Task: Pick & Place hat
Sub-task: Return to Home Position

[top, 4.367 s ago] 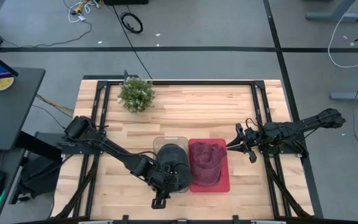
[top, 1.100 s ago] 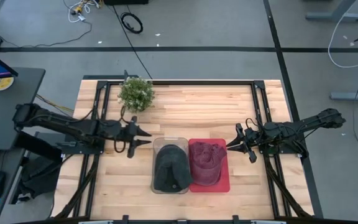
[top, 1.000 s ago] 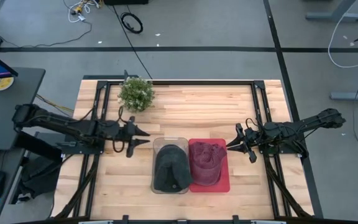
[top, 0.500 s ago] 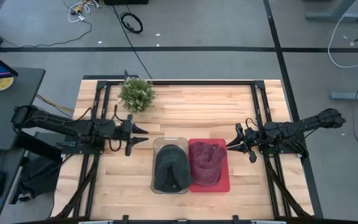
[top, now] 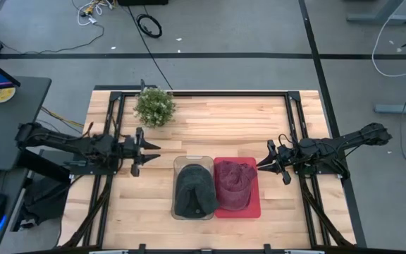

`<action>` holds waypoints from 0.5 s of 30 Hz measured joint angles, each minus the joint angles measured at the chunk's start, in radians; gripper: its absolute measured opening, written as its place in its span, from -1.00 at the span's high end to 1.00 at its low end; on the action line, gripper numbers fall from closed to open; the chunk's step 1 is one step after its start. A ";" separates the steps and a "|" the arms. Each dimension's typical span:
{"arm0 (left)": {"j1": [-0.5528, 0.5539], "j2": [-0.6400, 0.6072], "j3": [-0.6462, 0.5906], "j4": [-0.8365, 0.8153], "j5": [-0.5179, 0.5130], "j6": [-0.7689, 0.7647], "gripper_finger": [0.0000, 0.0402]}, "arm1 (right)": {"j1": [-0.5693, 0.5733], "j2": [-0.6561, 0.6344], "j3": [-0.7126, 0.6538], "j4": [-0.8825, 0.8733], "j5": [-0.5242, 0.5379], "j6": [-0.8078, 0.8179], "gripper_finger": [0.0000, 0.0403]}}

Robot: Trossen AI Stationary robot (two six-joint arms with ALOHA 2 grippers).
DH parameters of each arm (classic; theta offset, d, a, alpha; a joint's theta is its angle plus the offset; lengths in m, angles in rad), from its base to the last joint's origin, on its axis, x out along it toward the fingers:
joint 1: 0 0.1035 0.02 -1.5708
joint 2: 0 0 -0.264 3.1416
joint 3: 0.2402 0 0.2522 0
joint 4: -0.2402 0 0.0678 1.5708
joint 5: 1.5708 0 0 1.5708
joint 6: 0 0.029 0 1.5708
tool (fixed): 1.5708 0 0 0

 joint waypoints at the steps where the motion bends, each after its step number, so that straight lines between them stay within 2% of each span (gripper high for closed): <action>1: 0.000 -0.029 -0.025 0.019 -0.015 0.000 0.33 | 0.000 0.000 0.000 0.000 0.000 0.000 0.66; 6: 0.001 -0.169 -0.111 0.052 -0.066 0.001 0.33 | 0.000 0.000 0.000 0.000 0.000 0.000 0.66; 15: 0.001 -0.343 -0.130 -0.011 -0.077 0.025 0.33 | 0.000 0.000 0.000 0.000 0.000 0.000 0.66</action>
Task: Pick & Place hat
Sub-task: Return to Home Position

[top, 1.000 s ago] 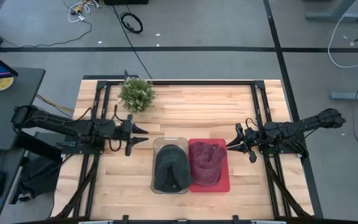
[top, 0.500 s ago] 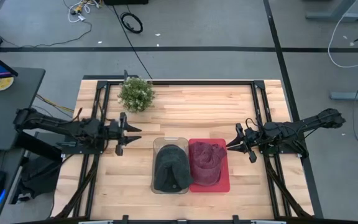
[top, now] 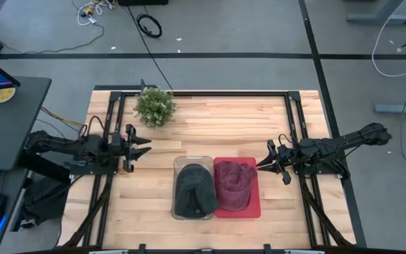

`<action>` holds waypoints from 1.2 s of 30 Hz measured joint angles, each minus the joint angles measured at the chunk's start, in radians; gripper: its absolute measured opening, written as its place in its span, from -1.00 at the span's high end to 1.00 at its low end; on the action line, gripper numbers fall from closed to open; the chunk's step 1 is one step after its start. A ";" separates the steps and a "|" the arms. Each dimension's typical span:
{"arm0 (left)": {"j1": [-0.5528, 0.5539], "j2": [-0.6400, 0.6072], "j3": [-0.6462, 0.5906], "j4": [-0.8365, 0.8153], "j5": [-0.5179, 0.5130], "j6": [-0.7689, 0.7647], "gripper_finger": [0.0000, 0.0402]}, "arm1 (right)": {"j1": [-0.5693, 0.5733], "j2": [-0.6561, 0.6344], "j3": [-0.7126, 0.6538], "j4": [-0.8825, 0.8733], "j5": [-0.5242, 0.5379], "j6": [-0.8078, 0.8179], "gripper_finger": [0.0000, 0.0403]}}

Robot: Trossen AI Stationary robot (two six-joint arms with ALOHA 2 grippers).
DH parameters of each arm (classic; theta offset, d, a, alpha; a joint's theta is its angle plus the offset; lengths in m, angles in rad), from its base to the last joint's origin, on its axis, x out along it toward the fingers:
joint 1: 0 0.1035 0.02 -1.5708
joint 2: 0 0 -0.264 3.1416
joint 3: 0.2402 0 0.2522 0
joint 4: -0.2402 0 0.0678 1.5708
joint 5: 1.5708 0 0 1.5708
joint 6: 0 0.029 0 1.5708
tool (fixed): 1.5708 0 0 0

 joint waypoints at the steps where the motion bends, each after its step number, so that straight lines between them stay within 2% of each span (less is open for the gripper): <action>1: 0.000 -0.015 0.000 -0.005 0.000 0.000 0.33 | 0.000 0.000 0.000 0.000 0.000 0.000 0.66; 7: 0.000 -0.124 0.000 -0.024 -0.010 0.020 0.33 | 0.000 0.000 0.000 0.000 0.000 0.000 0.66; 15: 0.000 -0.119 0.002 -0.074 -0.028 0.028 0.33 | 0.000 0.000 0.000 0.000 0.000 0.000 0.66; 21: 0.000 -0.119 0.004 -0.214 0.061 0.056 0.33 | 0.000 0.000 0.000 0.000 0.000 0.000 0.66; 27: 0.000 -0.118 0.006 -0.314 0.073 0.046 0.33 | 0.000 0.000 0.000 0.000 0.000 0.000 0.66; 36: 0.000 -0.110 0.009 -0.334 0.114 0.060 0.33 | 0.000 0.000 0.000 0.000 0.000 0.000 0.66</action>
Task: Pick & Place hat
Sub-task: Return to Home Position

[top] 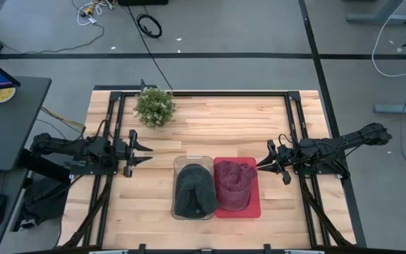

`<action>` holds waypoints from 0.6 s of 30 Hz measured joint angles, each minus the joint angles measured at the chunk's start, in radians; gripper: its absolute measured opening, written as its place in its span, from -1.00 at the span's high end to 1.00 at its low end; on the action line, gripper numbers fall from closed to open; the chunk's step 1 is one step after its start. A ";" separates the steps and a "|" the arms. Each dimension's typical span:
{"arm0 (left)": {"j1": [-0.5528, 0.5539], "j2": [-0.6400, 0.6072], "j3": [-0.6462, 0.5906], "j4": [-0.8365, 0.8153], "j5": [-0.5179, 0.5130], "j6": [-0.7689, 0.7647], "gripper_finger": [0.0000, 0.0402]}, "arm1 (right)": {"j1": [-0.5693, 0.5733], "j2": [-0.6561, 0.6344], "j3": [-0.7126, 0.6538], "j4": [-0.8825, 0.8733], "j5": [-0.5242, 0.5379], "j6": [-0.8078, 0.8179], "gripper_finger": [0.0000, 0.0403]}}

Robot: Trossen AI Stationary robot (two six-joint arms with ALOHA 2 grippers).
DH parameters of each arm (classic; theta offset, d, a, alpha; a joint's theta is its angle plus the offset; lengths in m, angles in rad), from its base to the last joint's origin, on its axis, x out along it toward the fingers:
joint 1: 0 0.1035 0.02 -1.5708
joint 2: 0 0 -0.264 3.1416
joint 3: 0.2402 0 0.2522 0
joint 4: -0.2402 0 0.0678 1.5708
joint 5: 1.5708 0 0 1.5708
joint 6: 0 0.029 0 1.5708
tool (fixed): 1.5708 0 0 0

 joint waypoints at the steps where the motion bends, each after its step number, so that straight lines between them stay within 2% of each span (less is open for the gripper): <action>1: 0.000 0.000 0.000 0.000 -0.001 -0.002 0.33 | 0.000 0.000 0.000 0.000 0.000 0.000 0.66; 18: 0.000 0.000 -0.004 0.025 -0.003 -0.006 0.33 | 0.000 0.000 0.000 0.000 0.000 0.000 0.66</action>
